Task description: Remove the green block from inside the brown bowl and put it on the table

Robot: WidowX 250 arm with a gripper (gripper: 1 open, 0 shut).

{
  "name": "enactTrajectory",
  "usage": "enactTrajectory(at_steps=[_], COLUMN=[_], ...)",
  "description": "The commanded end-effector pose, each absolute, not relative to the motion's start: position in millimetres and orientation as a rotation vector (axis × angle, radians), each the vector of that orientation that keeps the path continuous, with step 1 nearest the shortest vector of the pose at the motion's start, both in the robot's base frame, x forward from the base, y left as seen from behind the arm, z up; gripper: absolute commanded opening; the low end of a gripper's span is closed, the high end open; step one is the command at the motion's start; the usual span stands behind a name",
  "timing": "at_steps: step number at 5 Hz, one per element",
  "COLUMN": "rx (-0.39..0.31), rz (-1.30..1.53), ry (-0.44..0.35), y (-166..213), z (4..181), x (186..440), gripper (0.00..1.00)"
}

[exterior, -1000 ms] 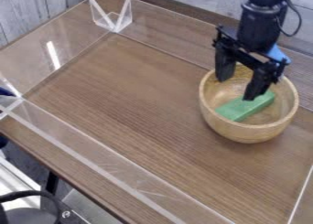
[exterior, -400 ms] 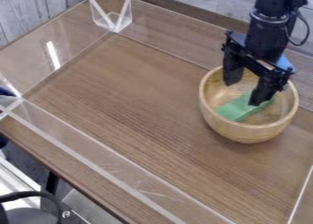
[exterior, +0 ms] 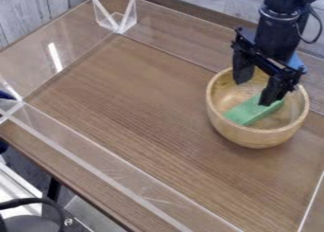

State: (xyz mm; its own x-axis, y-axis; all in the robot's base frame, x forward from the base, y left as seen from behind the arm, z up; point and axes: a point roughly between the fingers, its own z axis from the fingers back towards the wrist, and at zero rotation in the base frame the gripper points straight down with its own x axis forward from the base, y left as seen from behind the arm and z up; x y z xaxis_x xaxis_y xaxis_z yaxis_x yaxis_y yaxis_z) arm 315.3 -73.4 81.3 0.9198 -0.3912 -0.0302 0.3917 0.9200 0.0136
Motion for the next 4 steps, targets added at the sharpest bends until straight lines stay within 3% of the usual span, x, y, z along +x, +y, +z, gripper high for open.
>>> enactTrajectory(at_steps=[1,3,4], rx=[0.016,0.014,0.022], rz=[-0.417,-0.423,-0.425], ry=[-0.040,-0.040,-0.058], y=[-73.7,-70.4,-69.1], z=[94.9,86.6,94.1], x=[324.1,324.8,321.9], gripper=[1.00,1.00,1.00])
